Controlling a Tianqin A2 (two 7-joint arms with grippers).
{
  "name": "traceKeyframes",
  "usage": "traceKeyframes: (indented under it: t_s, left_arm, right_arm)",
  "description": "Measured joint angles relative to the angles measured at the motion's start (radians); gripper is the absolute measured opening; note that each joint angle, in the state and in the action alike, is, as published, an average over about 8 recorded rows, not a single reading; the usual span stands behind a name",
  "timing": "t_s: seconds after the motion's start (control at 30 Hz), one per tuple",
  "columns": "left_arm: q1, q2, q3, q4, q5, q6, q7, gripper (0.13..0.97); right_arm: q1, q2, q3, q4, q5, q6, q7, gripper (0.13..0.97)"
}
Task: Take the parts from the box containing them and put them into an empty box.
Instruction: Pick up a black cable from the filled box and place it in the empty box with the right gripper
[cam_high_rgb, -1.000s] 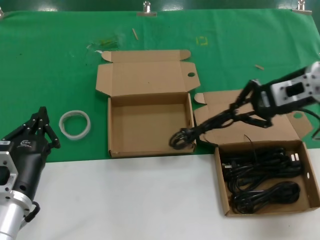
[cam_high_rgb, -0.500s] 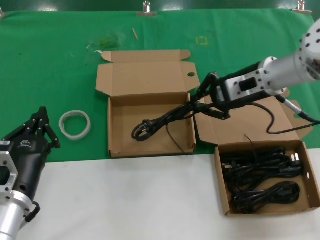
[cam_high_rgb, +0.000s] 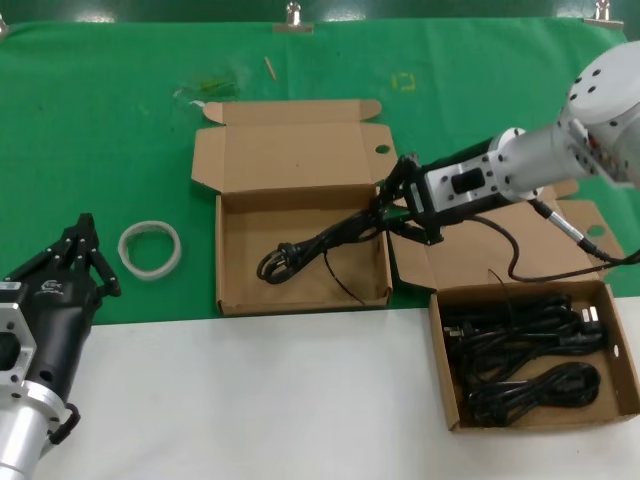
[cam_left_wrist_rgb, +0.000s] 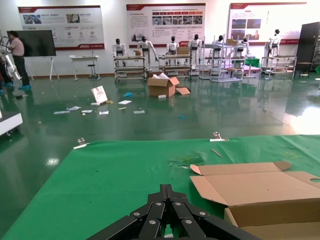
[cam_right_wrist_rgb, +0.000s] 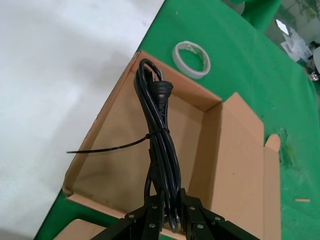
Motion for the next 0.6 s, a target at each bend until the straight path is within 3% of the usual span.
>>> traceKeyframes:
  t_s: [0.6]
  left_arm:
    - [0.000, 0.000, 0.000, 0.000, 0.000, 0.000, 0.000, 0.140]
  right_arm:
    - [-0.003, -0.056, 0.044, -0.128, 0.015, 0.096, -0.081, 0.181]
